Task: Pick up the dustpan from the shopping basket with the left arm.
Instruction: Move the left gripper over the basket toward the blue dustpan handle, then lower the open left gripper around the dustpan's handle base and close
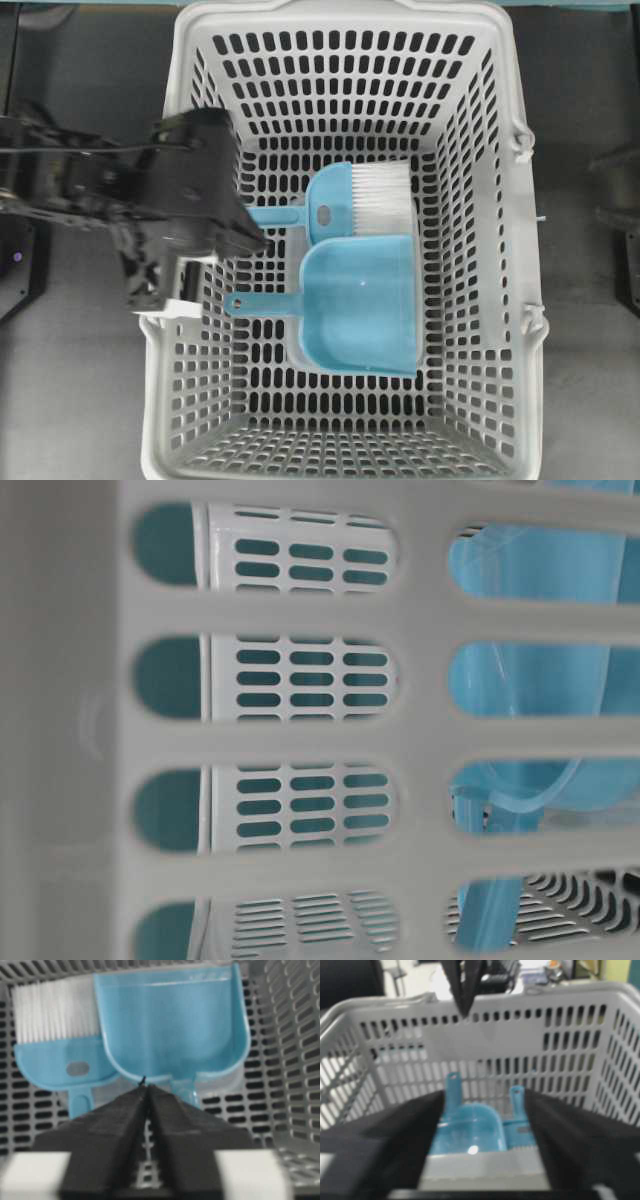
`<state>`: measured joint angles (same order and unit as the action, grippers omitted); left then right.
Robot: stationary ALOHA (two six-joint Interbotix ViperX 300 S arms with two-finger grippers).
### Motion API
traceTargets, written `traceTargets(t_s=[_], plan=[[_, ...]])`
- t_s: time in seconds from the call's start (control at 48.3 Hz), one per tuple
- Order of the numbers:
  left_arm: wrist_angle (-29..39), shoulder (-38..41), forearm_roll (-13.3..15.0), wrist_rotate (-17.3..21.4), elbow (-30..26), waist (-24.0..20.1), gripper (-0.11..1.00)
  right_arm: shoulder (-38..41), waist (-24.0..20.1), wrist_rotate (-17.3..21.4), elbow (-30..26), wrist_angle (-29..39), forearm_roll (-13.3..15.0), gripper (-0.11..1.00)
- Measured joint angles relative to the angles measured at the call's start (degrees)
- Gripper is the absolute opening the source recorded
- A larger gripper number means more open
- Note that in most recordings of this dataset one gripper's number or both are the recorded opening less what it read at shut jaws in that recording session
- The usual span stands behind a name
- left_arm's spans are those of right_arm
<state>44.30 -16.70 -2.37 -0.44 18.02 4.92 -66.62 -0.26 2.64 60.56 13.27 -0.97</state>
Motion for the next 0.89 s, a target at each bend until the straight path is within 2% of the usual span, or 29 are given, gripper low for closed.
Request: traceTargets(t_s=[0.083,0.186,0.269,0.497,0.891], plan=[[2.29,2.46,0.0,0.0,-1.93,-0.09,0.47,-0.09,0.0,0.26,-0.09,0.09,0.09,0.82],[5.36,5.63,-0.09,-0.62,-3.78,-0.09,0.76,-0.26,0.0,0.26,-0.09,0.53,0.09,0.79],[7.82,8.26,-0.09,-0.53,-5.01,0.18,0.89,-0.53,-0.09,0.35,0.0,0.88,0.0,0.79],[14.24,16.17,-0.09,-0.62,-8.79,1.76,0.89,-1.93,-0.09,0.53,-0.09,1.41,0.0,0.79],[15.21,23.29,-0.09,-0.97,-7.65,2.99,0.88,-4.04,0.0,0.62,1.58,1.41,-0.18,0.79]])
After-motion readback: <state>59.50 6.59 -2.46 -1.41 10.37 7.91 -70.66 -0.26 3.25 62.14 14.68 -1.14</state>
